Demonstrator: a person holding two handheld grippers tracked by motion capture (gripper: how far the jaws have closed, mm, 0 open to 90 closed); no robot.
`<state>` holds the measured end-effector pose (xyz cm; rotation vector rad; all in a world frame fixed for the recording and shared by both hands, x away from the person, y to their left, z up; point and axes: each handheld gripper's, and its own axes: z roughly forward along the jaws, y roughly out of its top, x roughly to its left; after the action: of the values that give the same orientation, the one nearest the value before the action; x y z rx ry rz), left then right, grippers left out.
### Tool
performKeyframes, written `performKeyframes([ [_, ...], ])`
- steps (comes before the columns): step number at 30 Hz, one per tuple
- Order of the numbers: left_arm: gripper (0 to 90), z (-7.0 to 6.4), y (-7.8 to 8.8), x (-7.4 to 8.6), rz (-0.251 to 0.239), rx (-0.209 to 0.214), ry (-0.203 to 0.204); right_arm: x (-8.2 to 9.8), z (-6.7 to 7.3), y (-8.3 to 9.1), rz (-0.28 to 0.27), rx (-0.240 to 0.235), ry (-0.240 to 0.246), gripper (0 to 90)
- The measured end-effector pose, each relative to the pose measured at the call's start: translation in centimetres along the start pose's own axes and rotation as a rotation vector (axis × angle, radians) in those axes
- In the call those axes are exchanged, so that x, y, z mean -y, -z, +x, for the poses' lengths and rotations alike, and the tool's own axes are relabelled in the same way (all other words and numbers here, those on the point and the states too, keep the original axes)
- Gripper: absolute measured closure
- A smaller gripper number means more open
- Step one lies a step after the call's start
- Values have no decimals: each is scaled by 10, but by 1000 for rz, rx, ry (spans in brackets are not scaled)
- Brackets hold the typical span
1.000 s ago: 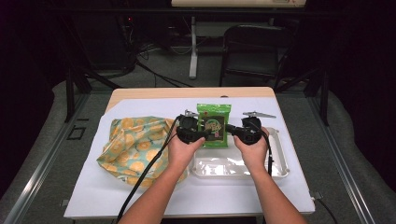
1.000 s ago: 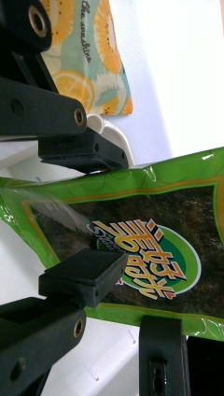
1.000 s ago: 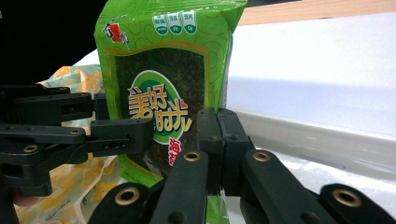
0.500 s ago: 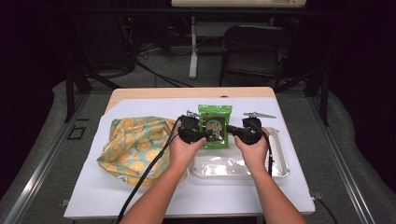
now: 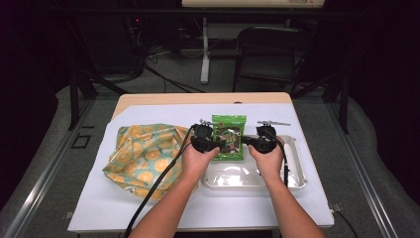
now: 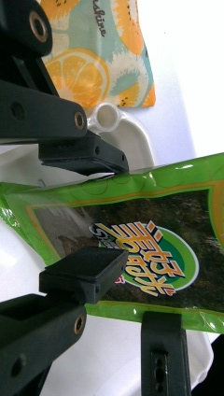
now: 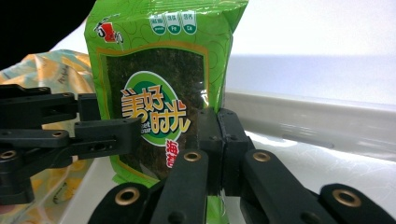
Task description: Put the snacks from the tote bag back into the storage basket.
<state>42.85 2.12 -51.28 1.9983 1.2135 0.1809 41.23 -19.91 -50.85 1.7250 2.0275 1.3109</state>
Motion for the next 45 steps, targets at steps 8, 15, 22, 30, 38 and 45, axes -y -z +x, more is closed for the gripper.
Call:
performKeyframes([
  [8,516,2,0,0,5,-9,3,1,-7,-6,7,2,-43,896],
  [15,535,2,0,2,8,-39,-12,1,-8,-9,10,-8,-43,893],
  [22,537,3,3,1,22,-42,-16,2,-7,-14,12,7,-42,887],
  [30,550,4,3,0,6,-45,-11,3,-7,-19,28,12,-47,885],
  [38,534,6,1,1,9,-46,-16,6,-7,-22,50,13,-67,827],
  [45,517,6,8,0,3,-75,-30,5,-5,-18,19,22,-41,677],
])
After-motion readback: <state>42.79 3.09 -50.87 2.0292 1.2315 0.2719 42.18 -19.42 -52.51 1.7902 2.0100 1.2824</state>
